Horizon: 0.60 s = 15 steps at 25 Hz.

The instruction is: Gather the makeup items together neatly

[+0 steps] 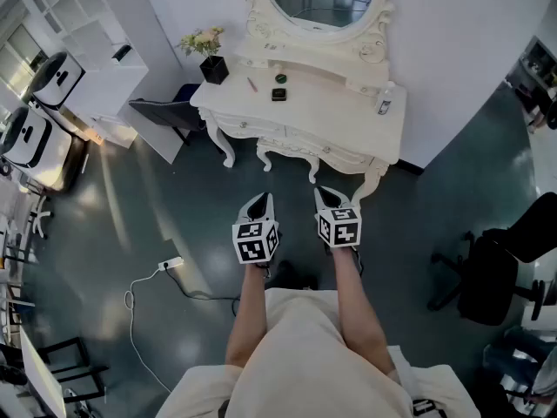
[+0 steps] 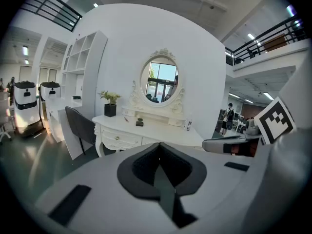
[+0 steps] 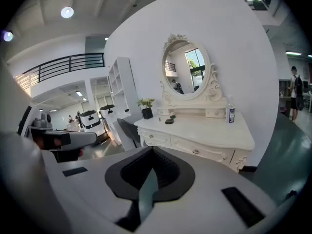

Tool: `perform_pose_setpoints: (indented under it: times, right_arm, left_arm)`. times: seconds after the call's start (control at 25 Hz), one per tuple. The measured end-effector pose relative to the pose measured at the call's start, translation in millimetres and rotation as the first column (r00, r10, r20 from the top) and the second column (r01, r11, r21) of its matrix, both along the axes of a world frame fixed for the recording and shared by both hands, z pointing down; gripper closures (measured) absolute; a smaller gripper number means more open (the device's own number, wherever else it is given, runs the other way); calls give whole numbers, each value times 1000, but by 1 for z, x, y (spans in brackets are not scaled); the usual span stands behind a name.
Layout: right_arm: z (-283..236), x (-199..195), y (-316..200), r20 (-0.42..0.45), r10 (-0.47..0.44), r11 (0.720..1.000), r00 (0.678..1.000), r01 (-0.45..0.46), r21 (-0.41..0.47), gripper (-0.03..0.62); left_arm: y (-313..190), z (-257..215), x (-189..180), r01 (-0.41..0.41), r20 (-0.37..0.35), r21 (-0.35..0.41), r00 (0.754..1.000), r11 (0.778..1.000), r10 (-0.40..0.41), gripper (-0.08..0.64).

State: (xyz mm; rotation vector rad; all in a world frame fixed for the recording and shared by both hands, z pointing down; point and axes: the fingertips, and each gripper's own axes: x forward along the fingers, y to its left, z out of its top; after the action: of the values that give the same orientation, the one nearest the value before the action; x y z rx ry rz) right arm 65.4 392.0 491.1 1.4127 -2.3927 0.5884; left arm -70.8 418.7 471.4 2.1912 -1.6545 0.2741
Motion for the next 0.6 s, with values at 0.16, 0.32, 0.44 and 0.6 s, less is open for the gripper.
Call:
perform_pose_setpoints:
  times: [0.16,0.32,0.44,0.6]
  right_arm:
    - [0,-1,7,5,-1,1000,1000,1,-6,549]
    - [0,-1,9,7,0,1000,1000,0,-4,549]
    - [3,-1,9,2,-2,1000,1000,2,-7,549]
    - [6,-1,3,4,2,1000,1000,-2,4,549]
  left_arm:
    - [6,-4,1,-4,-4,6,1000,1000,4,545]
    - [9,-3,4,-16,0,11,1000,1000,16,545]
    - [11,1,5,-26,20,8,999,1000,26,545]
    - [5,5,-2,-7,11,2,1000,1000,7,545]
